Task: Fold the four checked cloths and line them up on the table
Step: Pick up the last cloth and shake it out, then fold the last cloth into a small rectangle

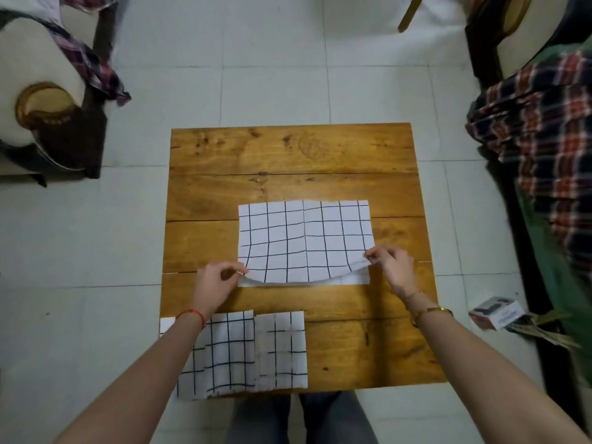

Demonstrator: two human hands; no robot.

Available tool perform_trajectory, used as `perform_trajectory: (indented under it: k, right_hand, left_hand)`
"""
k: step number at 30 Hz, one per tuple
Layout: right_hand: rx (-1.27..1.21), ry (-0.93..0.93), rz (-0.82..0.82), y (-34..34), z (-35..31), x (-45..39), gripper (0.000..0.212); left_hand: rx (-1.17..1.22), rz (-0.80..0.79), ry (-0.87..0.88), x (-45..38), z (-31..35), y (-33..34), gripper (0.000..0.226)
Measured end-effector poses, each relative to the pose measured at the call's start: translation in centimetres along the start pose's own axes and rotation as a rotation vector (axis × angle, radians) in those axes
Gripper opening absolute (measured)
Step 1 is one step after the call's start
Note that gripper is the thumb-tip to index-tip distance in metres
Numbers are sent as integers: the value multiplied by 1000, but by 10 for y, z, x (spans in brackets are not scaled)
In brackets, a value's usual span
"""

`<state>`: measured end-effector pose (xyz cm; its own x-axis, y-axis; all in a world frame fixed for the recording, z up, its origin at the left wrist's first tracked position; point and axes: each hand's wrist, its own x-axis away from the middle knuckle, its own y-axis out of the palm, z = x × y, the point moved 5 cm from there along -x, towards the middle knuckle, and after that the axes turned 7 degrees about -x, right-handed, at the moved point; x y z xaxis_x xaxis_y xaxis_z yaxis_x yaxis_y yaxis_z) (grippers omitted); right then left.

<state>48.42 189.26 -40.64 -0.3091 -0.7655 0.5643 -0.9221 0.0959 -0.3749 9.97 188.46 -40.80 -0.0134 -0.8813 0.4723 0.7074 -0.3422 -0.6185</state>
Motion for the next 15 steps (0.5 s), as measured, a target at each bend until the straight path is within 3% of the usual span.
perform_trajectory:
  k: [8, 11, 15]
  right_hand:
    - [243, -92, 6, 16, 32, -3, 20]
    - [379, -277, 83, 23, 23, -8, 18]
    - [563, -553, 140, 51, -6, -17, 32]
  left_hand:
    - [-146, 69, 21, -10, -19, 31, 35]
    - [-196, 115, 57, -22, -14, 35, 36]
    - [-306, 168, 157, -52, -1, 34, 37]
